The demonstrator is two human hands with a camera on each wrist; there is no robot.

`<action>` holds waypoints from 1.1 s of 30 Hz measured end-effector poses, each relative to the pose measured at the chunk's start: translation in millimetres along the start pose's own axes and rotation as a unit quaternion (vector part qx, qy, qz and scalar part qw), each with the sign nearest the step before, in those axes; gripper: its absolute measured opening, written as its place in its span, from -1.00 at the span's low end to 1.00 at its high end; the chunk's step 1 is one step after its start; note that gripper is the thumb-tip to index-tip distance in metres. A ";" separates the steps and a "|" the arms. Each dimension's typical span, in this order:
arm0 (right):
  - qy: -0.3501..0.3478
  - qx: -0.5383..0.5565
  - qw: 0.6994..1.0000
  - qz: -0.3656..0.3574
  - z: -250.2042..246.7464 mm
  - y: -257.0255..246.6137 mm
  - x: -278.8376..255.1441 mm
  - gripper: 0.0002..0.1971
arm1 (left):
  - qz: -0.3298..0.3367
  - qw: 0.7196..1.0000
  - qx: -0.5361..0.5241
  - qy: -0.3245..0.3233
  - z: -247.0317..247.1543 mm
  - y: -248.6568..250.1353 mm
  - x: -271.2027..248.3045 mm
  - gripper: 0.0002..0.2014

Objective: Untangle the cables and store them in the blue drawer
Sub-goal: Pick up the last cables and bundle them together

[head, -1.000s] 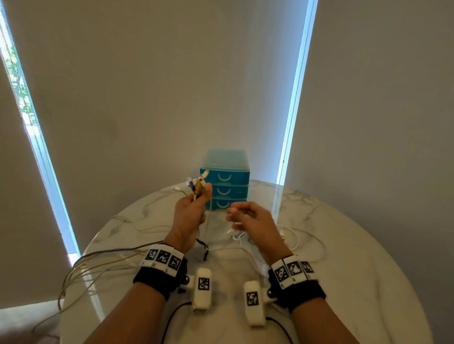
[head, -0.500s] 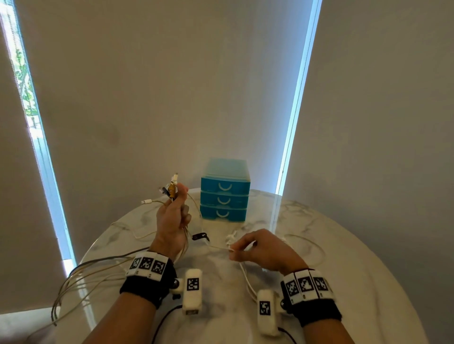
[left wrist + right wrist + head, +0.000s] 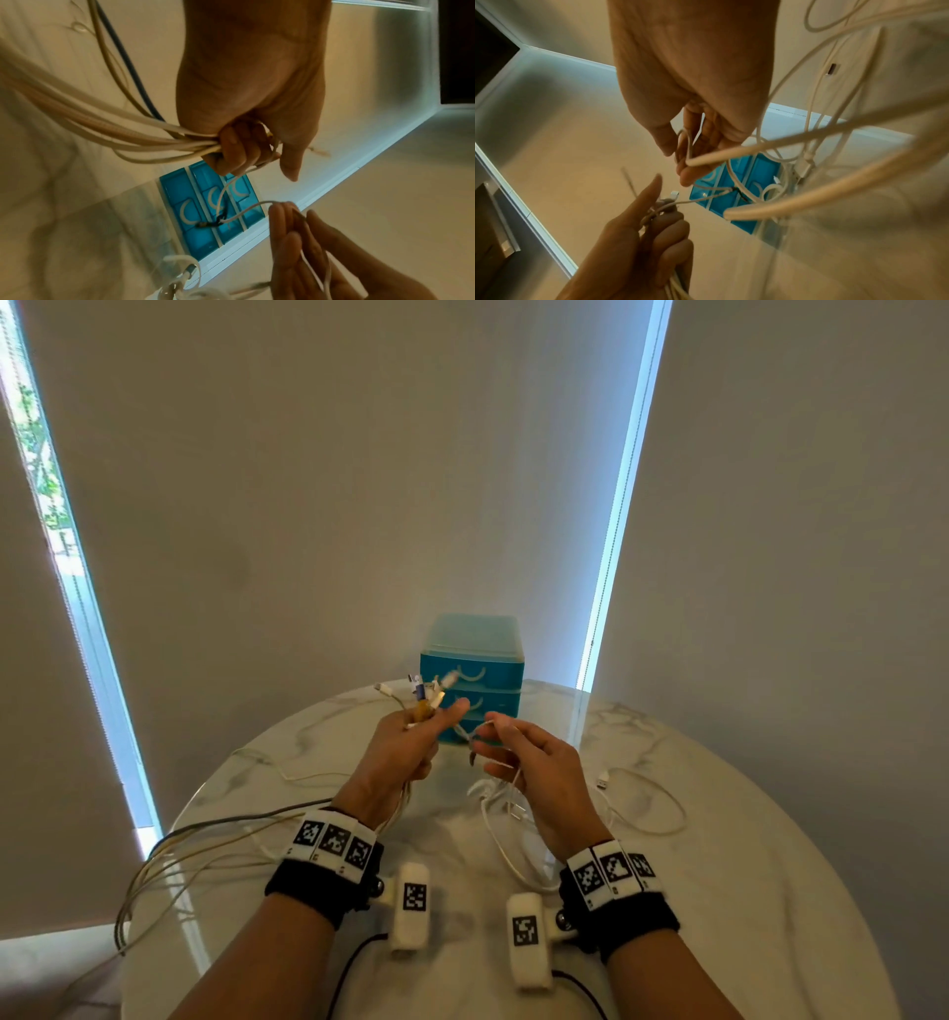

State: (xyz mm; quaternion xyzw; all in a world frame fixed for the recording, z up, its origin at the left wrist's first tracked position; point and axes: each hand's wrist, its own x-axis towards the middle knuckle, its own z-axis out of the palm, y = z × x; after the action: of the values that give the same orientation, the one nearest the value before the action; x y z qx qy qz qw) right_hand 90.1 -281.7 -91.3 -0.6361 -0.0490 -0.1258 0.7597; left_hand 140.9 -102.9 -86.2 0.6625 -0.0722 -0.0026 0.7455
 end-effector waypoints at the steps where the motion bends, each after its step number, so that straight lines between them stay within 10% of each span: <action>1: 0.000 0.010 1.000 -0.008 2.6 -0.7 0.2 -0.74 | 0.001 1.000 0.020 -0.001 1.5 -1.3 -1.2 -0.68; 10: -0.011 0.047 0.999 0.000 4.0 -13.5 -1.3 -0.74 | -0.019 0.991 0.134 -0.017 11.1 2.0 -8.9 -0.40; 18: -0.094 -0.009 0.995 0.023 4.0 -13.3 -8.5 -0.74 | -0.010 0.998 -0.066 -0.004 -9.0 3.8 1.7 -0.65; 28: -0.053 0.050 0.996 0.043 -5.1 -16.2 1.0 -0.67 | 0.033 0.978 0.175 -0.104 2.4 6.3 -15.0 -0.67; 33: -0.134 0.000 0.989 0.067 -17.3 -23.7 -3.5 -0.67 | 0.098 0.990 -0.053 0.090 -8.0 7.6 -2.3 -0.70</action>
State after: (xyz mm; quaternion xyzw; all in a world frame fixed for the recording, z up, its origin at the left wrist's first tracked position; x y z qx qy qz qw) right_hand 79.3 -302.0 -72.7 -0.6489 -0.1073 0.0116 0.7532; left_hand 138.9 -93.8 -79.8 0.6093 -0.0694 0.1263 0.7797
